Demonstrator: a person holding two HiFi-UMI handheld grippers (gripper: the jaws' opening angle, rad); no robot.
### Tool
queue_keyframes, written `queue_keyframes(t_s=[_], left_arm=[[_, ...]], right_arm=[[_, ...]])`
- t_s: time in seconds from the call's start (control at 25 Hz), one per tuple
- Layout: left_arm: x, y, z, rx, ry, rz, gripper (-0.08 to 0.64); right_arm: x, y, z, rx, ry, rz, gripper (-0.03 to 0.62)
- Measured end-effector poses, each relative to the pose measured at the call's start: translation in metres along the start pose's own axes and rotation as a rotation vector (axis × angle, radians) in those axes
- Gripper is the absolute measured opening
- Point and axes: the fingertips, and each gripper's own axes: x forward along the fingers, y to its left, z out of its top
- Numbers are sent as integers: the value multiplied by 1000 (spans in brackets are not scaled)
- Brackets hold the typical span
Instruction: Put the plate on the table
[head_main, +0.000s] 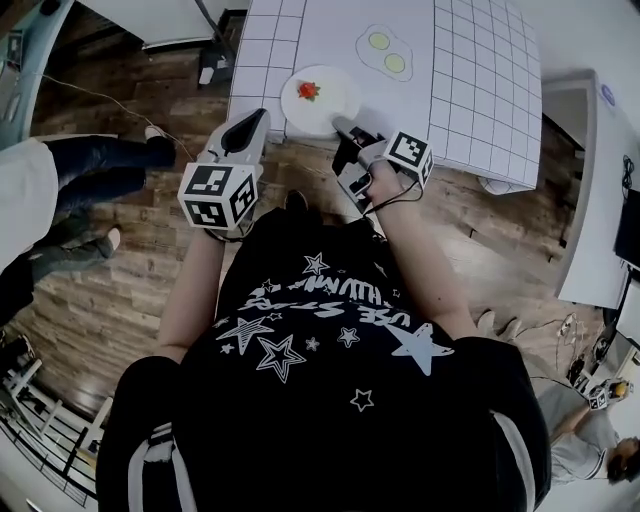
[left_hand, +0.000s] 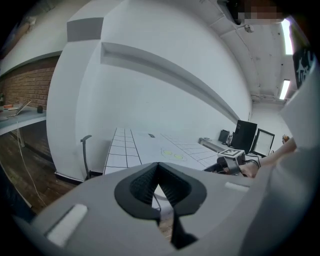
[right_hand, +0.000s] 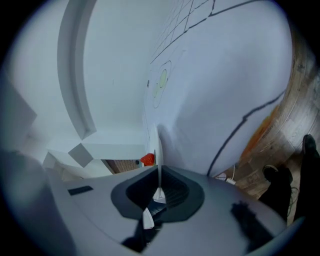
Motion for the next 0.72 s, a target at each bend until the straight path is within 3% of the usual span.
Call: queue_keyframes(t_s=[0.72], left_arm=[[2,-3,-10,-21,23,-55,9]], right_arm=[[-11,-9,-10,66,-83,-76,25]])
